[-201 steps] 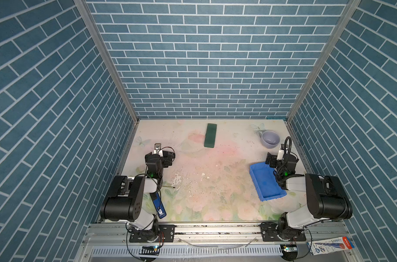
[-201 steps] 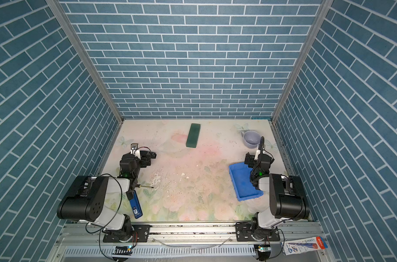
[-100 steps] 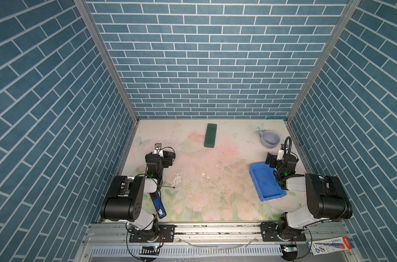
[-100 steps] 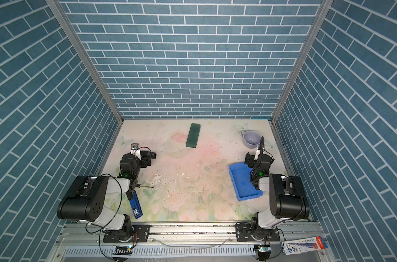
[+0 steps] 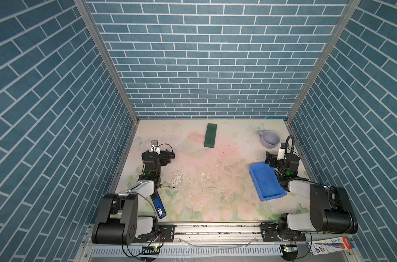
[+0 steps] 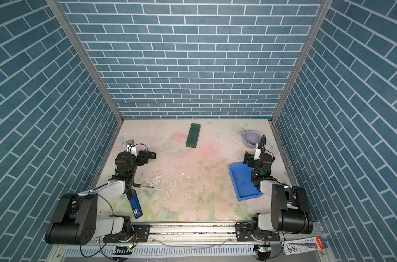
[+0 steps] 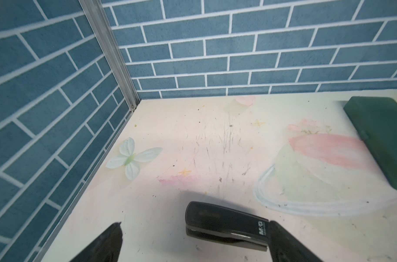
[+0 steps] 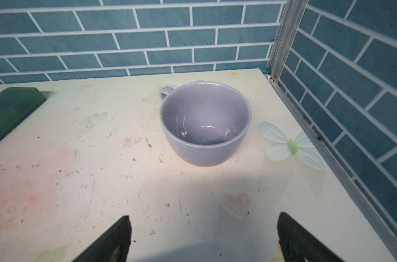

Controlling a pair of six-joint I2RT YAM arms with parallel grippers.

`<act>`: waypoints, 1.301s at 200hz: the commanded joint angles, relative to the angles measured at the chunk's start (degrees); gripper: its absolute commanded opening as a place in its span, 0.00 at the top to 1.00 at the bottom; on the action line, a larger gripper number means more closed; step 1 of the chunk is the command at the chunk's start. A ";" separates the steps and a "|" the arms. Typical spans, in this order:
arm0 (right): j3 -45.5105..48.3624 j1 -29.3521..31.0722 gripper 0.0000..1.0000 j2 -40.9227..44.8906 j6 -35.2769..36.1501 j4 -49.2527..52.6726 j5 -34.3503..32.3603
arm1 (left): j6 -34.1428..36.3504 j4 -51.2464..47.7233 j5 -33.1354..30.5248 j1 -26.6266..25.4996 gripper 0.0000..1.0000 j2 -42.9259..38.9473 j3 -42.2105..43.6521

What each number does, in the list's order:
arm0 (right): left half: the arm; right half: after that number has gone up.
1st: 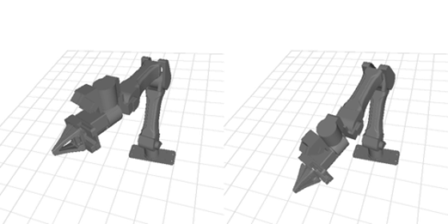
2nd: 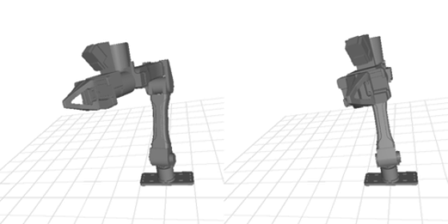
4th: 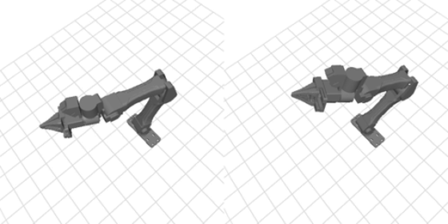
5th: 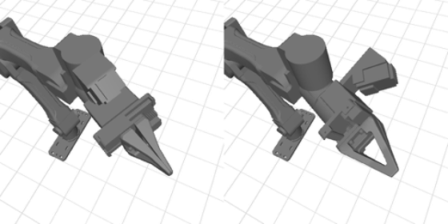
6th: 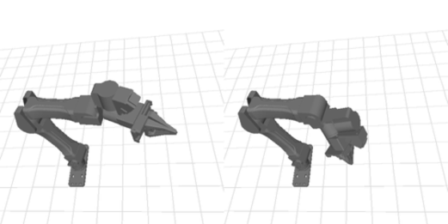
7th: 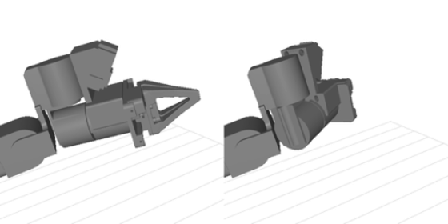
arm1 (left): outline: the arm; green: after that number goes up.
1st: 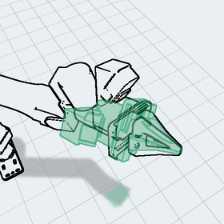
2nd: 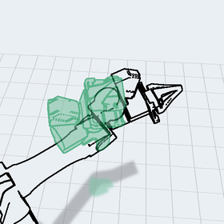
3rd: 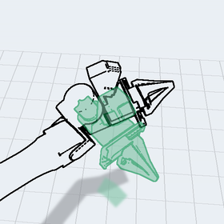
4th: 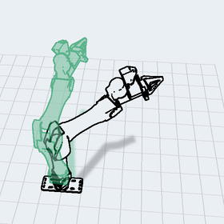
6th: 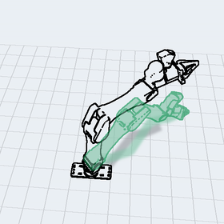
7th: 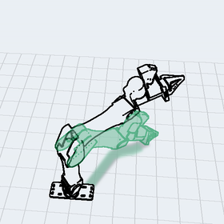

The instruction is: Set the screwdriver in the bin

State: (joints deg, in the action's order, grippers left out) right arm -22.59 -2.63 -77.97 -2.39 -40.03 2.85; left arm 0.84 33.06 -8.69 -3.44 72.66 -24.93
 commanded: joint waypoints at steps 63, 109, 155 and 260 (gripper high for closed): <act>-5.12 8.80 0.01 18.42 9.12 26.16 1.51 | -16.19 -46.50 -14.15 -6.46 0.00 -15.62 -12.73; -9.27 20.32 0.01 24.33 9.69 37.01 4.70 | -35.18 -59.23 -20.01 -14.24 0.00 -20.37 -14.58; -15.07 32.53 0.01 20.65 10.24 38.62 5.11 | -52.09 -67.56 -20.78 -18.51 0.00 -16.84 -16.81; -27.60 52.22 0.01 4.68 16.28 39.71 17.67 | -73.02 -68.84 -15.41 -18.19 0.05 -3.47 -15.82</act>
State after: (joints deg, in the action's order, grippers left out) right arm -46.30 48.01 -71.24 10.96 -1.26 16.64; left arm -66.22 -33.85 -24.69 -21.67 67.20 -41.43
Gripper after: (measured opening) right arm 0.991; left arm 0.958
